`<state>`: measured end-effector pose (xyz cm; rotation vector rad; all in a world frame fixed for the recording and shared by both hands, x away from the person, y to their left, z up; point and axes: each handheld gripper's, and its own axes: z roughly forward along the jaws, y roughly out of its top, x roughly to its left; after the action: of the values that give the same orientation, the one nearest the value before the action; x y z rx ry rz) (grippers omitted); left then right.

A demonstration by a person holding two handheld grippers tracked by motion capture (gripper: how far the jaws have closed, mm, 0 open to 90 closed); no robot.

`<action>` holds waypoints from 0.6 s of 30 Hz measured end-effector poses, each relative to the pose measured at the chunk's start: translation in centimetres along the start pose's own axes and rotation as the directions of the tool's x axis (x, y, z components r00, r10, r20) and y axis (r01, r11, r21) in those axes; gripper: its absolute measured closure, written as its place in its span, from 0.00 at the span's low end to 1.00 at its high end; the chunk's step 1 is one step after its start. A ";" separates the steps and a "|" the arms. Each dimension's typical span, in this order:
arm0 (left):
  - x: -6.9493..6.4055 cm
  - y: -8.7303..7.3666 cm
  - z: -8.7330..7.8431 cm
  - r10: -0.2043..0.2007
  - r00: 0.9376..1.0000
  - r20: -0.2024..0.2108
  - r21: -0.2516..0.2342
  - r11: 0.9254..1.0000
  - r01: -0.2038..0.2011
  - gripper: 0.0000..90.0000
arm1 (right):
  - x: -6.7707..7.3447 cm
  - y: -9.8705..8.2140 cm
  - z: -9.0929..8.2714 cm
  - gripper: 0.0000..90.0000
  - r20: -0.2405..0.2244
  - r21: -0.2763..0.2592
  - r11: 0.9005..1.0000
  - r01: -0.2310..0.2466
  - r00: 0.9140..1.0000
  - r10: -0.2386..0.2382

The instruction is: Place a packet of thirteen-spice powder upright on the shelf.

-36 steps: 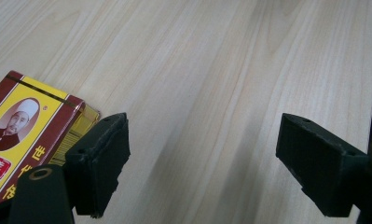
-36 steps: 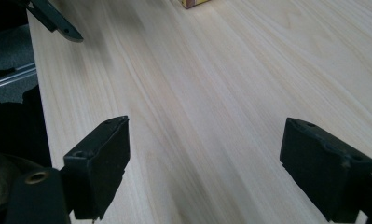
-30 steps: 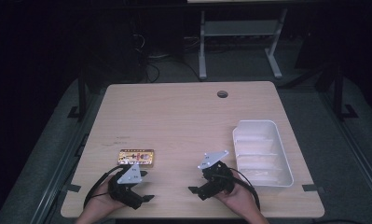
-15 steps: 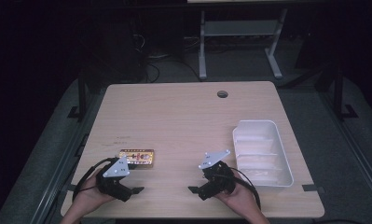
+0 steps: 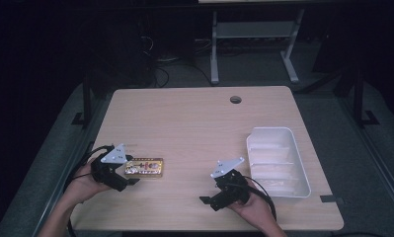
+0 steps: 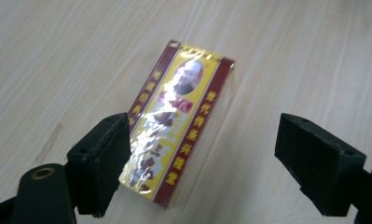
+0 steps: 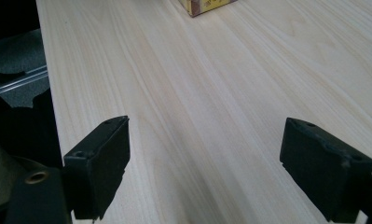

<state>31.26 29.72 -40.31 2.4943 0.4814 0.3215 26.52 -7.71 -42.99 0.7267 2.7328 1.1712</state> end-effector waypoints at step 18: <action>3.9 -0.8 3.7 -0.054 0.997 0.047 0.118 0.992 0.049 0.19 | 0.1 0.1 0.4 0.17 -0.013 0.024 1.000 0.013 1.000 -0.013</action>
<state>35.80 30.12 -43.25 2.5914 0.5577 0.2153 26.62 -7.34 -43.25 0.7052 2.7621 1.1464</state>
